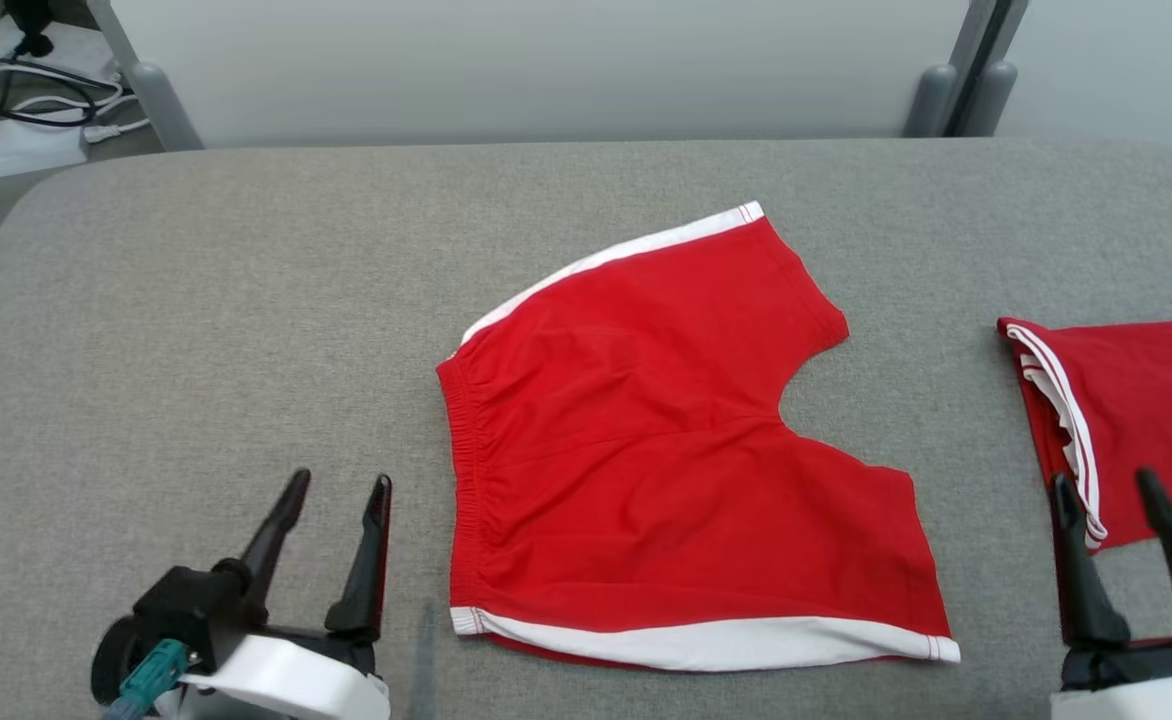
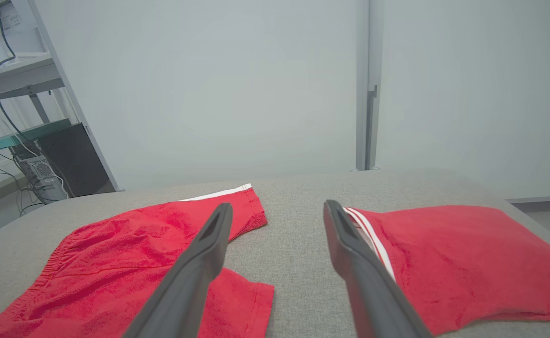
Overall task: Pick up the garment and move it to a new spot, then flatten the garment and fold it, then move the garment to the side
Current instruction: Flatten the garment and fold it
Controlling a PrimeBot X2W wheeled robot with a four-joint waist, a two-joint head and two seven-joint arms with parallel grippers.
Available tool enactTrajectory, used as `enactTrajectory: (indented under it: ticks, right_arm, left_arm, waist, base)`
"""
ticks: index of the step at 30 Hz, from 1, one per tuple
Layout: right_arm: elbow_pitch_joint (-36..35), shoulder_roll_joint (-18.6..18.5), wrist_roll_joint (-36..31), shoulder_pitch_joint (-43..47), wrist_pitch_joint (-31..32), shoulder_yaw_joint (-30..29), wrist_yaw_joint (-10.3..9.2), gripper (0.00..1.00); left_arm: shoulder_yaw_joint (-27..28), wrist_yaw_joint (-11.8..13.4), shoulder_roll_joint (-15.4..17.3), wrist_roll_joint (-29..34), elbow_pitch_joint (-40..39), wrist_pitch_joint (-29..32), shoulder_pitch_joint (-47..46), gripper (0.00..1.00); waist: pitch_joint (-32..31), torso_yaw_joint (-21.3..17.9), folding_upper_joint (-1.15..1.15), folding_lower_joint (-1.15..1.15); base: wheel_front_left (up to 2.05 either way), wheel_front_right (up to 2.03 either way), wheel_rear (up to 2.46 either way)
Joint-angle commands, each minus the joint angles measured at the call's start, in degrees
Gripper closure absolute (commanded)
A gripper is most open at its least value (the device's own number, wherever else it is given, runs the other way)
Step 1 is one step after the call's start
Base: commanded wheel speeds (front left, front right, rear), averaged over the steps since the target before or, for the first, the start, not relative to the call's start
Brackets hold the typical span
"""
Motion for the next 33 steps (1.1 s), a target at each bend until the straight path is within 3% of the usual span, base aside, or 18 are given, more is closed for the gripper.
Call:
enactTrajectory:
  ticks: [1, 7, 15, 26, 33]
  right_arm:
    - [-1.84, -1.58, -2.46, -2.67, -0.98, 0.1, 0.01, 0.0]
    - [0.1, -2.28, -8.66, -2.6, -2.07, -0.98, 0.01, 0.0]
    - [3.39, 1.0, -9.97, 4.58, -2.49, -0.11, 0.01, 0.0]
    - [5.25, 2.4, -9.26, 6.39, -2.88, -0.03, 0.01, 0.0]
    - [6.41, 2.14, -8.2, 4.53, -2.63, 0.82, 0.01, 0.0]
  left_arm:
    - [2.89, 1.44, 1.71, 1.55, -3.21, -0.82, -1.55, 0.0]
    - [3.71, 4.57, 3.9, 4.29, -7.14, -1.15, 0.83, 0.0]
    - [6.39, 5.94, 2.4, 3.04, -6.66, -2.38, 6.34, 0.0]
    - [8.96, 5.34, 1.37, 3.99, -5.74, -2.8, 9.19, 0.0]
    - [6.63, 2.24, 0.81, 3.83, -2.45, -2.0, 6.87, 0.0]
  waist:
    - [-0.78, 0.61, 0.0, 0.0]
    - [-3.3, 2.51, 0.0, 0.0]
    - [-6.54, 3.36, 0.0, 0.0]
    - [-7.05, 2.63, 0.0, 0.0]
    - [-6.08, 3.41, 0.0, 0.0]
  base:
    - [0.0, 0.0, 0.0]
    - [0.0, 0.0, 0.0]
    - [0.0, 0.0, 0.0]
    - [0.0, 0.0, 0.0]
    - [0.0, 0.0, 0.0]
